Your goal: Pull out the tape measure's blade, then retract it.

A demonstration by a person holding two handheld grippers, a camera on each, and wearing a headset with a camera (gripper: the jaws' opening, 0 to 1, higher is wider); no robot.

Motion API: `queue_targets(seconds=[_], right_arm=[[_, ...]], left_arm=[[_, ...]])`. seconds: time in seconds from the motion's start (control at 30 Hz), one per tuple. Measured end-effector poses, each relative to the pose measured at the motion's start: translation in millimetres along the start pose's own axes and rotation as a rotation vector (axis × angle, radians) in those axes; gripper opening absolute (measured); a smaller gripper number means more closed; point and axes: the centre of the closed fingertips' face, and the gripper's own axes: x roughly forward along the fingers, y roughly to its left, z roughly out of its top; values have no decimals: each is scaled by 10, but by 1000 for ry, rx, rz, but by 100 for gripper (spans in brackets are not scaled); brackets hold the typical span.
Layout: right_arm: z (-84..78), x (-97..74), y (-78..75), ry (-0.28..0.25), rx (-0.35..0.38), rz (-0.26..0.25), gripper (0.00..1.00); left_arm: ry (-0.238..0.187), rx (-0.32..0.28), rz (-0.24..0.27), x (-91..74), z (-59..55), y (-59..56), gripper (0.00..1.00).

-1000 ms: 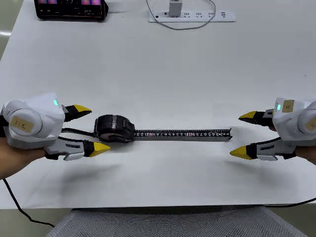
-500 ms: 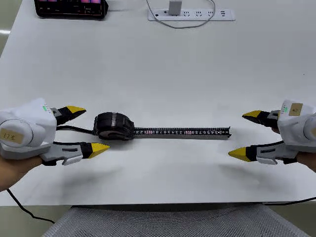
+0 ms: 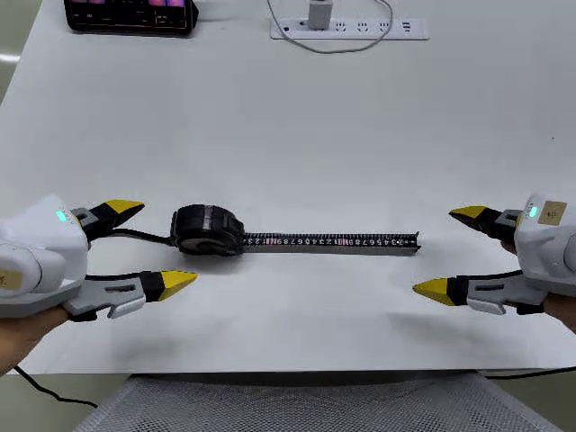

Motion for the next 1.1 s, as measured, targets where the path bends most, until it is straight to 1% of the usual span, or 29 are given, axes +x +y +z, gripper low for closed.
queue_targets(seconds=[0.17,0.3,0.47,0.57,0.7,0.77,0.87,0.97,1.1], right_arm=[[25,-27,13,-23,19,-13,73],[40,-26,45,-40,26,-20,76],[11,-27,89,-52,51,-26,78],[-30,-27,114,-58,68,-32,80],[-63,-34,146,-64,86,-45,85],[-64,-43,168,-67,99,-47,87],[-76,-55,206,-66,107,-51,89],[-97,-69,234,-62,121,-54,92],[-118,-77,278,-60,123,-58,95]], left_arm=[[-7,-9,15,-21,-26,-28,69],[-3,-24,20,-31,-68,-49,70],[0,-40,23,-53,-101,-86,73],[-3,-41,33,-76,-125,-108,74],[-2,-61,42,-96,-179,-146,79],[-9,-74,47,-106,-189,-159,83],[-16,-89,52,-122,-199,-193,86],[-17,-82,51,-137,-211,-239,89],[-19,-90,51,-155,-231,-274,91]])
